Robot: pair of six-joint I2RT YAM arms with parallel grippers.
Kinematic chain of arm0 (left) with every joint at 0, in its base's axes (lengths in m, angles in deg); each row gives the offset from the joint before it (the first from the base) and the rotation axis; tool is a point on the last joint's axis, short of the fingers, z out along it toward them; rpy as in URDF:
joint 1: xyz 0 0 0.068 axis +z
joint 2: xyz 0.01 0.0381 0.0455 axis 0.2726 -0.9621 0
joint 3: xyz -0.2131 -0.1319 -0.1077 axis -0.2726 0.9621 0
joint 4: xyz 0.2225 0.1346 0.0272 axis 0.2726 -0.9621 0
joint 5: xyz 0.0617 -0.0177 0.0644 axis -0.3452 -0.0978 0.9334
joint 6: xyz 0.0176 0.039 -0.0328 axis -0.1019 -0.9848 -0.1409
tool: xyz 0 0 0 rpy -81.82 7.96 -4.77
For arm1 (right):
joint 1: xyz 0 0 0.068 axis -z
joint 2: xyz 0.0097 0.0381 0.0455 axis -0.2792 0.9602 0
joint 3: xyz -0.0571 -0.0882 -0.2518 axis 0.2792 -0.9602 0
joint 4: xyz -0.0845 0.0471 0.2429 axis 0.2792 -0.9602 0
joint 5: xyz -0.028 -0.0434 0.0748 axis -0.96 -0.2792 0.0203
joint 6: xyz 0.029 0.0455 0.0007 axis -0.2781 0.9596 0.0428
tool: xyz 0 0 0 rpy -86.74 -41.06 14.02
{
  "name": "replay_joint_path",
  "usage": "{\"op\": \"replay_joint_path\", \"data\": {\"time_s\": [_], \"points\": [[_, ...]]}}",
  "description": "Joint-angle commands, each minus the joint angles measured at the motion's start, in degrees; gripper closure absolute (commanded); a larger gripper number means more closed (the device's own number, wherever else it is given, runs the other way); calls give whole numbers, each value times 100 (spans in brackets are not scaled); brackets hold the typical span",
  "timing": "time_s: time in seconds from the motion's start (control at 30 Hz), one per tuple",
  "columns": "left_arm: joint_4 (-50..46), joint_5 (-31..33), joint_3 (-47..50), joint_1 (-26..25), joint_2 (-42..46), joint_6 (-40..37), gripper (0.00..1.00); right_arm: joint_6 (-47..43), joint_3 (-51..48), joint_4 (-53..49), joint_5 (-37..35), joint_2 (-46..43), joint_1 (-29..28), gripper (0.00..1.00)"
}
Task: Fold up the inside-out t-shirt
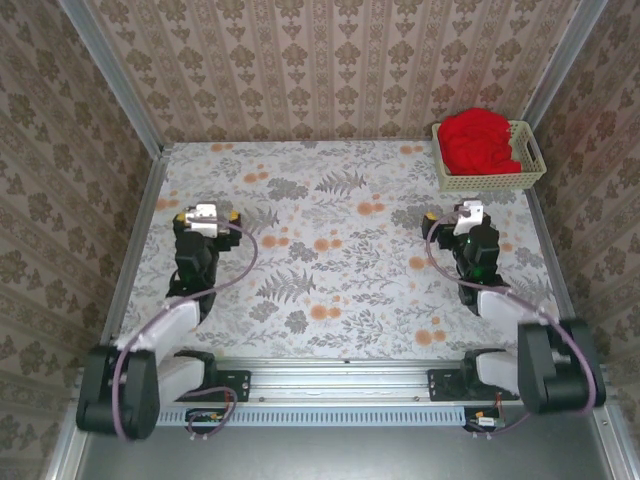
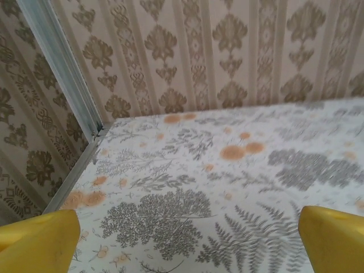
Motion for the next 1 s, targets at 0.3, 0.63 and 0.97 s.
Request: {"op": "replay_joint_path", "data": {"time_s": [0.3, 0.63, 0.97], "points": [[-4918, 480, -1499, 249, 1995, 3348, 0, 2758, 1895, -4921, -905, -2449, -30, 0], [-4908, -835, -1330, 716, 2057, 3656, 0, 2245, 2443, -4793, -122, -1184, 71, 0], [-4649, -739, -1971, -734, 352, 2972, 0, 1524, 4902, -5186, -1676, 1733, -31, 0]]}}
